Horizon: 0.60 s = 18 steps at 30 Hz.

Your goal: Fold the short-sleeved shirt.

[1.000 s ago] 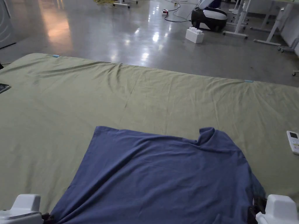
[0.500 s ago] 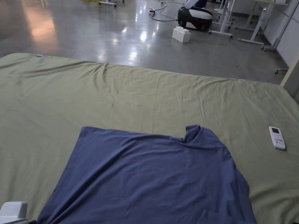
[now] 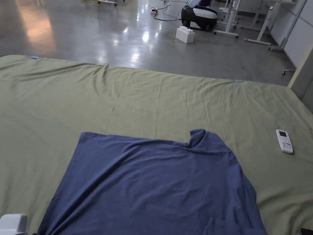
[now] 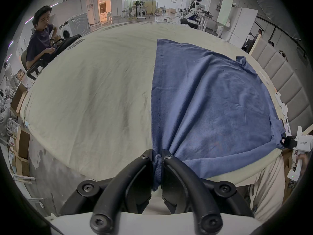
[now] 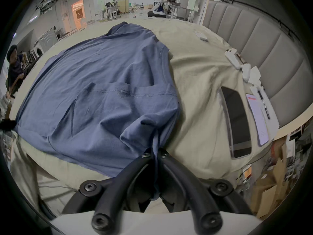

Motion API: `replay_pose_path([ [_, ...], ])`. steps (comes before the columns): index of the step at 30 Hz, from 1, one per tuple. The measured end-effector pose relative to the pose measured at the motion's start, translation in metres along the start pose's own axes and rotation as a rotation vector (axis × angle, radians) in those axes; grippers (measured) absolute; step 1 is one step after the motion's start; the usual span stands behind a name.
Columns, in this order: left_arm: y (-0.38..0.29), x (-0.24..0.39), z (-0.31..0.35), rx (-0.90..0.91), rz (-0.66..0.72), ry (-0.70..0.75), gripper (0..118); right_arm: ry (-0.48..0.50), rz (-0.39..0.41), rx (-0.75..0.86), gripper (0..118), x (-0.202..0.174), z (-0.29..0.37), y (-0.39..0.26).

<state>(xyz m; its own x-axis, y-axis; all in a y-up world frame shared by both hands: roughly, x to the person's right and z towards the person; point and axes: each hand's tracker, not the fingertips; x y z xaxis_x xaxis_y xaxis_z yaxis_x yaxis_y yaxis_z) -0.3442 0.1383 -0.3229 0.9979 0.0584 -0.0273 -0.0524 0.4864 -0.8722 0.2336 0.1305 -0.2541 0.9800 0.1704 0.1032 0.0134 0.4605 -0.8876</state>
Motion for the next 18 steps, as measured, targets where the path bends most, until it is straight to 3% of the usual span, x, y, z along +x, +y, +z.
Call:
replay_pose_path([
  [5,0.000,-0.001,0.002,0.005,0.002,-0.014,9,-0.027,0.027,0.014,4,-0.003,0.013,0.001],
  [18,0.047,0.001,0.032,0.191,0.042,-0.075,9,0.018,-0.094,0.182,4,0.014,0.048,0.054],
])
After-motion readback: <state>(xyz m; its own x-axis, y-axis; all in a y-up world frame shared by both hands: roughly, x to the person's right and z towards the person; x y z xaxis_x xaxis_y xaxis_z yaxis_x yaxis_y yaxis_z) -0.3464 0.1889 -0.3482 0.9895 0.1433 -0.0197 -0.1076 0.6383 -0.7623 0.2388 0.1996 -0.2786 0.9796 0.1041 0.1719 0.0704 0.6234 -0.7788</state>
